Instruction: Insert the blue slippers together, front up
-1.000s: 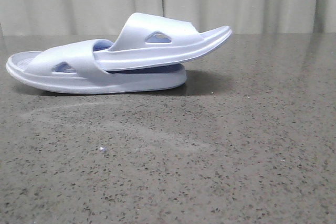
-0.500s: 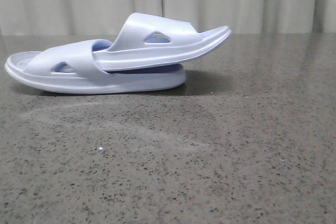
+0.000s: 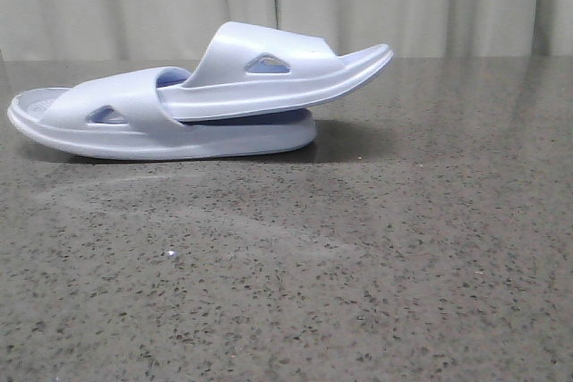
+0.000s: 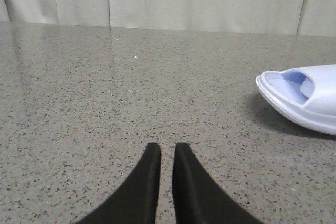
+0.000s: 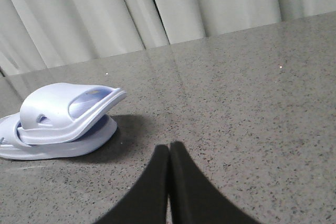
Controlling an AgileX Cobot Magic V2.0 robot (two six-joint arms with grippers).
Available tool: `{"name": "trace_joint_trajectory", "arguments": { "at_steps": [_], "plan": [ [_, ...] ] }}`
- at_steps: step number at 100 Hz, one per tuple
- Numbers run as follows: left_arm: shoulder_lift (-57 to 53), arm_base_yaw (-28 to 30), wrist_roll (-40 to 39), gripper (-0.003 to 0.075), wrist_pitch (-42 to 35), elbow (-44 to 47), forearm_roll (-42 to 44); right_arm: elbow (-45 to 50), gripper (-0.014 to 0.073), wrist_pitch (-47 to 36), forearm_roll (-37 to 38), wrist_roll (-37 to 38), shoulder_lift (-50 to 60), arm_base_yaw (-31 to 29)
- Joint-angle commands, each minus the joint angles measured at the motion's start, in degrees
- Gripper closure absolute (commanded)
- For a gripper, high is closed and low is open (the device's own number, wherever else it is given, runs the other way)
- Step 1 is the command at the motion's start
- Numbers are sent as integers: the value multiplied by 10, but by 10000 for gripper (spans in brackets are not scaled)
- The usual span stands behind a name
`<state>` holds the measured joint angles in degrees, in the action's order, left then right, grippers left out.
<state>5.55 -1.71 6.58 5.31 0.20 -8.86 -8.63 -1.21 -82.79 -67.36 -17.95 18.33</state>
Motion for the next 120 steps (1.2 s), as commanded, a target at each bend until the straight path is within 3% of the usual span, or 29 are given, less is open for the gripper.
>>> {"name": "trace_joint_trajectory", "arguments": {
  "at_steps": [1,36,59,68,75,83,100,106,120],
  "plan": [
    [5,-4,-6,704,-38,5,-4,-15,673,-4,0,-7,-1,1],
    [5,-4,-6,705,-38,5,-4,-15,673,-4,0,-7,-1,1],
    [5,-4,-6,705,-38,5,-4,-15,673,-49,7,-7,-1,1],
    [5,-4,-6,705,-38,5,-4,-13,673,-52,116,-2,-2,1],
    [5,-4,-6,704,-38,5,-4,-5,673,-60,252,63,-2,-1],
    [5,-4,-6,704,-38,5,-4,13,673,-81,448,252,-2,-21],
    [5,-3,-6,705,-38,5,-4,40,673,-27,729,564,-1,-140],
    [5,-3,-6,705,-38,5,-4,45,673,-7,778,619,4,-175],
    [5,-3,-6,705,-38,5,-4,81,673,-16,812,621,47,-210]
  ]
}}
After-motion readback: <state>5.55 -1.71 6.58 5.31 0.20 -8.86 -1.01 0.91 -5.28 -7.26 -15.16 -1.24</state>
